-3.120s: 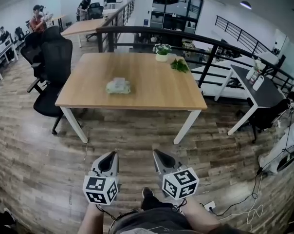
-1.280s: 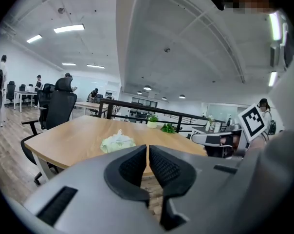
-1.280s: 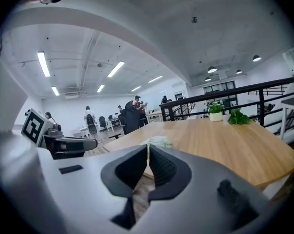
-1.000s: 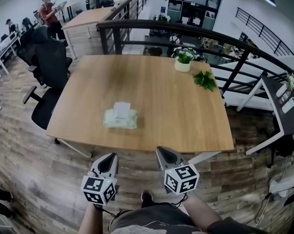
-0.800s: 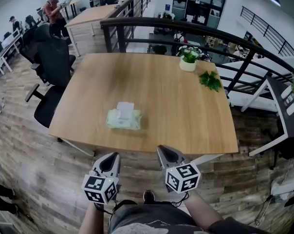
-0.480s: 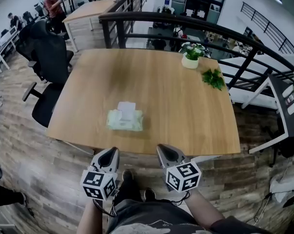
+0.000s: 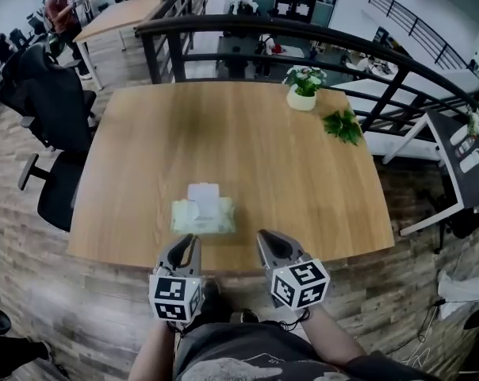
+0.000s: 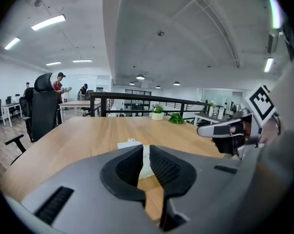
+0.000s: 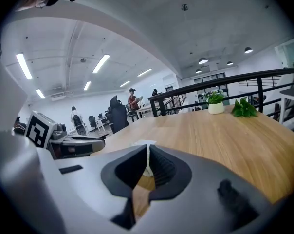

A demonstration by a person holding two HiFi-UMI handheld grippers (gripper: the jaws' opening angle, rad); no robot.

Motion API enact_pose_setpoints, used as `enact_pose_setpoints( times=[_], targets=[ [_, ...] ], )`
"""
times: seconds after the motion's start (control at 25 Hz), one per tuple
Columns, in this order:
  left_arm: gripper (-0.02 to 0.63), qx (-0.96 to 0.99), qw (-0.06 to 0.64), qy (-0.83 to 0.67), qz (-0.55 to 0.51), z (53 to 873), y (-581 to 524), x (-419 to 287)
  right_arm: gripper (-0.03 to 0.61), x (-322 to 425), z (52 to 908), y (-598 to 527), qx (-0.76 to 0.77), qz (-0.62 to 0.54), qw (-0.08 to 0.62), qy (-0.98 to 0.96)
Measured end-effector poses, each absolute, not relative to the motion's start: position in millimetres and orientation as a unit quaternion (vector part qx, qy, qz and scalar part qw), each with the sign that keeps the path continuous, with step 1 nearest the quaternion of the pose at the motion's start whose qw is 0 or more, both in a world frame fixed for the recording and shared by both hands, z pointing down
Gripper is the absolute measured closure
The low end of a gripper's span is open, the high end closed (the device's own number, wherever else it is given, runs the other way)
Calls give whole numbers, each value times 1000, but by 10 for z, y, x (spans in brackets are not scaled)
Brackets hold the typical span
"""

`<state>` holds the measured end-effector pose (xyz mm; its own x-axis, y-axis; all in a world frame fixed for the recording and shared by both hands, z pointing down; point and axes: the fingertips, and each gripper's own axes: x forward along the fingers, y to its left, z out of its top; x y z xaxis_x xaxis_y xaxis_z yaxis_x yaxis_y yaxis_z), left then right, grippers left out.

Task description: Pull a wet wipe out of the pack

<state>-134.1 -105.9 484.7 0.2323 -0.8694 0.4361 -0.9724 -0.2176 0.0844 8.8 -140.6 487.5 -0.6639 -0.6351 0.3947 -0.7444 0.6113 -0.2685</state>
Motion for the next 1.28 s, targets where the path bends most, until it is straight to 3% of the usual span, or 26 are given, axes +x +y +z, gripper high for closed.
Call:
enact_pose_setpoints(
  times=[0.12,0.32,0.6,1.0,1.28],
  targets=[
    [569,770,177,-594,155,4930,-1250,-1400,551,-12,4891,-1552,397,211,133,-883],
    [447,775,166,-583,178,5078,-1502,-1452,551,-89,4937,-1737,410,213,140,-876],
    [417,755,177,-595,210,5282,-1785,-1528,551,-174,4953,-1909,421,217,147,-868],
    [423,762,202,-578,208,5385,-1884,-1587,551,-306,4980,-2016,422,213,159,-867],
    [560,762,211,-576,206,5378,-1889,-1741,551,-442,5021,-2059,412,208,176,-869]
  ],
)
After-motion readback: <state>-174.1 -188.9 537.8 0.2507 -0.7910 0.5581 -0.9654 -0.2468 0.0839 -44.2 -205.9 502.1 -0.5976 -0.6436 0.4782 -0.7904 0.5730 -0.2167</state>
